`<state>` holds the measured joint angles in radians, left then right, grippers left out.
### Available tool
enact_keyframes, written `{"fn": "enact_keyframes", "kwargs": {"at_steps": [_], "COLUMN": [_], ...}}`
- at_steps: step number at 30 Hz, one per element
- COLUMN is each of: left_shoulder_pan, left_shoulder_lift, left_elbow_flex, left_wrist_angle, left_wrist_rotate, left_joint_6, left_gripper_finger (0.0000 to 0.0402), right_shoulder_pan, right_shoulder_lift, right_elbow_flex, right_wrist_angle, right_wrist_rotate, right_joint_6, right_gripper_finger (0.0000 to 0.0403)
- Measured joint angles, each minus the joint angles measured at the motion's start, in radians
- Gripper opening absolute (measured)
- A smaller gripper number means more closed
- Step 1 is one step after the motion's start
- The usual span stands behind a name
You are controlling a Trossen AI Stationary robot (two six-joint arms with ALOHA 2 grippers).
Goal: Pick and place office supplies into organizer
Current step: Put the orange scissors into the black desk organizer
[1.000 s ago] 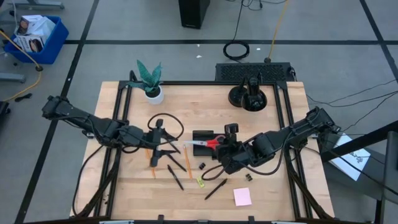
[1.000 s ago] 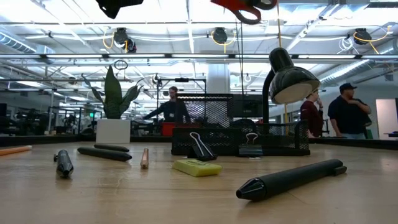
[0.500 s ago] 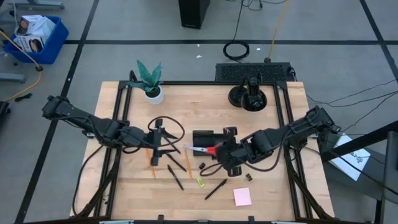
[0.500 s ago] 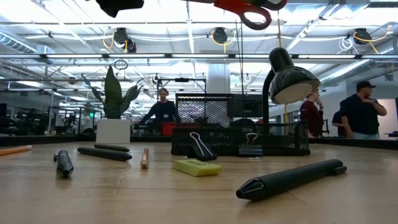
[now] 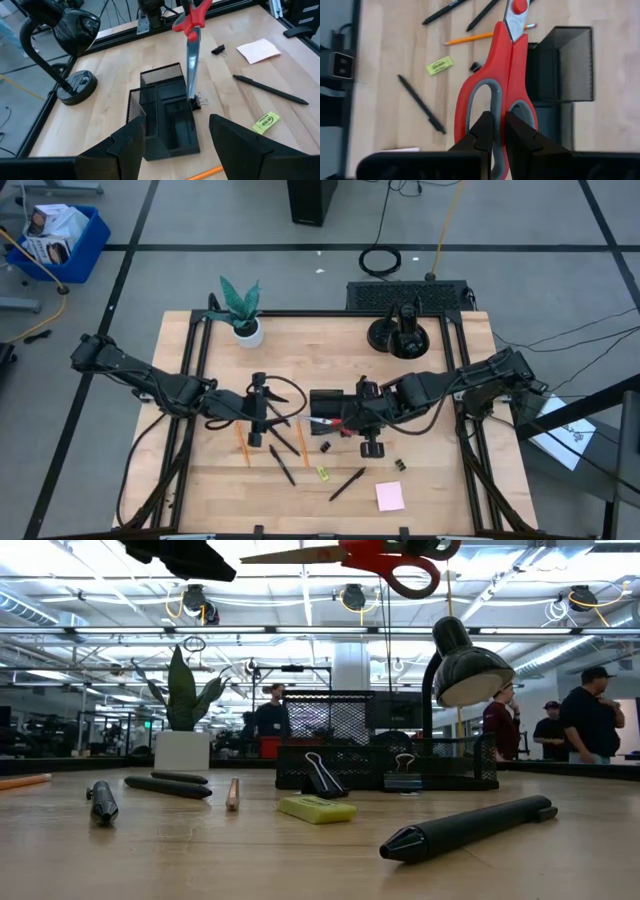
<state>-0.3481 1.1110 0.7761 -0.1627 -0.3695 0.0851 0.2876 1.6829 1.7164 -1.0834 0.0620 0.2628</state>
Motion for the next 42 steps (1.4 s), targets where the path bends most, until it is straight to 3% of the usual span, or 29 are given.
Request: {"fn": "enact_keyframes", "kwargs": {"at_steps": [20,26,42], "left_shoulder_pan": [-0.042,-0.041,-0.041], "left_shoulder_lift": [0.0,0.0,0.0], "left_elbow_flex": [0.0,0.0,0.0], "left_wrist_angle": [0.002,0.001,0.012], "left_wrist_rotate": [-0.002,-0.052,-0.056], "left_joint_6": [0.011,0.02,0.044], "left_gripper_finger": [0.0228,0.0228,0.0227], "right_shoulder_pan": [-0.152,-0.158,-0.164], "right_shoulder_lift": [0.0,0.0,0.0], "right_elbow_flex": [0.0,0.0,0.0], "right_wrist_angle": [0.068,0.055,0.108], "right_wrist_rotate": [-0.197,-0.222,-0.251], "right_joint_6": [0.095,0.123,0.155], "right_gripper_finger": [0.0019,0.0019,0.0019]}}
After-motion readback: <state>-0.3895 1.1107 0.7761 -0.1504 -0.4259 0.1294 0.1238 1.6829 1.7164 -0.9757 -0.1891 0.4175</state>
